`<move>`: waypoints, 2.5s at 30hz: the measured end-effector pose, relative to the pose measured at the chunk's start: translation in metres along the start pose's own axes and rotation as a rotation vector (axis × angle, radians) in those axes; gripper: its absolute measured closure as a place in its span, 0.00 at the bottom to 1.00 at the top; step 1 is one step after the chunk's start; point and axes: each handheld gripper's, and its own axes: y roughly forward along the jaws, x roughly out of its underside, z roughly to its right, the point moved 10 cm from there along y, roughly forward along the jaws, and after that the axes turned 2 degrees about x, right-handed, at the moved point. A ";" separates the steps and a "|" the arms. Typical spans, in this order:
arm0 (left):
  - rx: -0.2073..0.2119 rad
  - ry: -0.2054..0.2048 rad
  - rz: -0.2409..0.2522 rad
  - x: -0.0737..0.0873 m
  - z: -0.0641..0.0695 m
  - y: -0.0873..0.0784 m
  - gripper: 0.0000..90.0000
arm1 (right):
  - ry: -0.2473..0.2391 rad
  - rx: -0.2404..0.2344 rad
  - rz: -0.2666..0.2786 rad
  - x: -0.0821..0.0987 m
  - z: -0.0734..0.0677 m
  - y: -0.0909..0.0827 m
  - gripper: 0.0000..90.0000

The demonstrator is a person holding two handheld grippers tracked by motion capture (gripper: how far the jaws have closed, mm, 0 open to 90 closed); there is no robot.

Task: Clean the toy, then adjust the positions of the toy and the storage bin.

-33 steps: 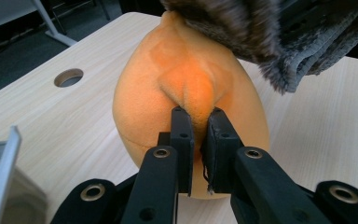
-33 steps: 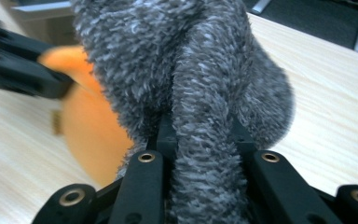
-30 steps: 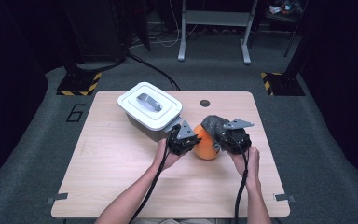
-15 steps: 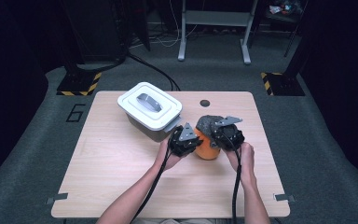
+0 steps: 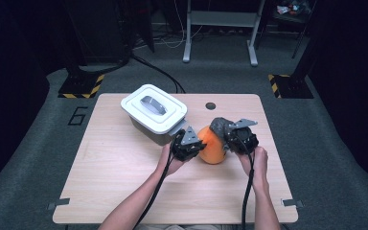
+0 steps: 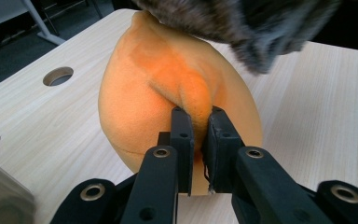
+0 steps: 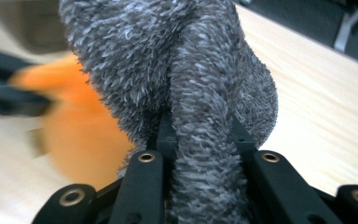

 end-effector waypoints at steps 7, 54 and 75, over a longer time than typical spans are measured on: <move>-0.003 0.008 -0.008 0.002 0.002 0.002 0.92 | -0.113 -0.022 -0.033 0.001 -0.032 0.003 0.81; -0.027 -0.052 0.004 0.016 -0.006 -0.004 0.92 | 0.163 0.094 -0.159 0.115 0.033 -0.001 0.79; -0.038 -0.059 0.001 0.018 -0.011 -0.005 0.92 | 0.129 -0.076 -0.175 0.141 -0.017 -0.013 0.28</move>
